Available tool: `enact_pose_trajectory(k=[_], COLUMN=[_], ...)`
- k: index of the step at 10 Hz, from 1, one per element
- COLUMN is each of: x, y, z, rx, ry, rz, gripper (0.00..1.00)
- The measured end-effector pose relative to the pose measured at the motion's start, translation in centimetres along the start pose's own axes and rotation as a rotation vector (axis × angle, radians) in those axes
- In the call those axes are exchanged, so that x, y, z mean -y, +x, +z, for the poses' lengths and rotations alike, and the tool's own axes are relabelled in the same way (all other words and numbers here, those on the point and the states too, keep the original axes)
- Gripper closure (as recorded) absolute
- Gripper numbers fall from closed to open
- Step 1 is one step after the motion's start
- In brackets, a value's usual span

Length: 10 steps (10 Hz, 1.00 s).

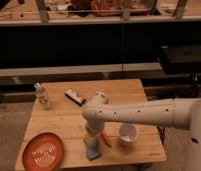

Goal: Place the pepper on the white sponge

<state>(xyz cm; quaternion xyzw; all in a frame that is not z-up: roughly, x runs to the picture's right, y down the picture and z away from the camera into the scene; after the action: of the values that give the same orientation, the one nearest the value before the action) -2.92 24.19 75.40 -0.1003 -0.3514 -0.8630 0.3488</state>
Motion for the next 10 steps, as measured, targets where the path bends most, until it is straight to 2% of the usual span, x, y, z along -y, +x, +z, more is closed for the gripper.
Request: enact_pose_trajectory(k=[1,2,8,10], x=[-0.04,-0.04,-0.14,-0.02], y=[0.04,0.08,-0.02,0.02], z=[-0.01,-0.02,0.02,0.07], rx=[0.000,0.001,0.007,0.007], ry=[0.000,0.001,0.018,0.034], rz=[-0.002,-0.003,0.008,0.012], gripper=[0.24,0.20,0.20,0.20])
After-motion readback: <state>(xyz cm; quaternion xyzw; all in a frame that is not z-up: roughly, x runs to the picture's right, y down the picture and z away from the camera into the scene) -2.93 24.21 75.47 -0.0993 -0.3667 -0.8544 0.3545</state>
